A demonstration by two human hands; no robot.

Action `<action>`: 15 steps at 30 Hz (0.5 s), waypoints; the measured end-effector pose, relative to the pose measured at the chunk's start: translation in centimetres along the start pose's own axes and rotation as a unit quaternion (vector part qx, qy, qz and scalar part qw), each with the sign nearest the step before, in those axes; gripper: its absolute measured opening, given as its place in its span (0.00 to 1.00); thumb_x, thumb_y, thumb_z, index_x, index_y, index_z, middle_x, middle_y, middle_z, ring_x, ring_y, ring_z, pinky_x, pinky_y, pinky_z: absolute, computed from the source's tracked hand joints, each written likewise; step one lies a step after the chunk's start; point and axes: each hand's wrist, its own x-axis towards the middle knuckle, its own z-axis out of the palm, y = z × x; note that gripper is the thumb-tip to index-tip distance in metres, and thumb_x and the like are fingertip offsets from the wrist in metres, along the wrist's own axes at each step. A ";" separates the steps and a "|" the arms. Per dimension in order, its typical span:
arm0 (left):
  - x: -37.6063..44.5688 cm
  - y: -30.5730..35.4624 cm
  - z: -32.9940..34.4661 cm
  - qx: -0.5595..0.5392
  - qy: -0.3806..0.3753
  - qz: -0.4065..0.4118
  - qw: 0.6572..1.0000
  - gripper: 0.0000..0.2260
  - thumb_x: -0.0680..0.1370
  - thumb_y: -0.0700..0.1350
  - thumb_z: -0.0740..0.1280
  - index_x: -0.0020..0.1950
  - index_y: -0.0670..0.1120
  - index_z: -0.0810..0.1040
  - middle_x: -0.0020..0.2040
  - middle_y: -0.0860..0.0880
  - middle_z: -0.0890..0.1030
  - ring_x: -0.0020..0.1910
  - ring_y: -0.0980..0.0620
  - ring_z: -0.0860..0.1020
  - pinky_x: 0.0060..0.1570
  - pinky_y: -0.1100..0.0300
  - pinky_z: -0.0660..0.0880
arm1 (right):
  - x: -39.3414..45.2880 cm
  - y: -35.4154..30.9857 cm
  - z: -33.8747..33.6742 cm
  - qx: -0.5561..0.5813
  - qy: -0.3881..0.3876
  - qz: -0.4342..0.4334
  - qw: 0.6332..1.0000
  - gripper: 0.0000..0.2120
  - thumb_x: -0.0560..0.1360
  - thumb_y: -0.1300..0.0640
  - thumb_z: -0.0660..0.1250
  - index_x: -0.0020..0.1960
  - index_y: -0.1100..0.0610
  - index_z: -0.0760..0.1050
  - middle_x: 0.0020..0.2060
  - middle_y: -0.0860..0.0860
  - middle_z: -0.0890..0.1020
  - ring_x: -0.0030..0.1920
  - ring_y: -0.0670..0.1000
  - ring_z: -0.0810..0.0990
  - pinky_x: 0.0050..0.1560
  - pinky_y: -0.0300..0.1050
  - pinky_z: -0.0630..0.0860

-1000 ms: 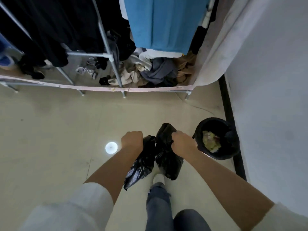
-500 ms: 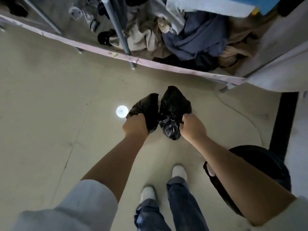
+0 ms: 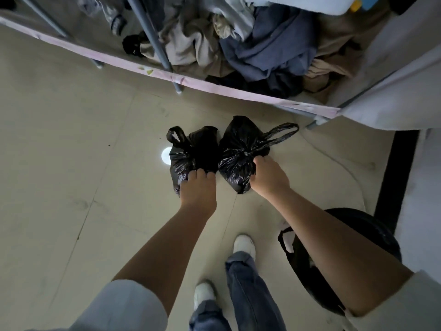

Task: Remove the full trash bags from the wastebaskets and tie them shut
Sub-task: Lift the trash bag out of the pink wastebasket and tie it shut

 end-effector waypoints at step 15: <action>-18.6 11.2 4.6 0.079 0.105 0.112 0.985 0.19 0.80 0.45 0.56 0.70 0.43 0.62 0.68 0.43 0.67 0.68 0.44 0.64 0.66 0.49 0.62 | -23.7 12.3 2.5 -0.054 0.139 0.012 0.989 0.19 0.78 0.57 0.57 0.67 0.61 0.64 0.64 0.59 0.70 0.63 0.59 0.69 0.59 0.52 0.72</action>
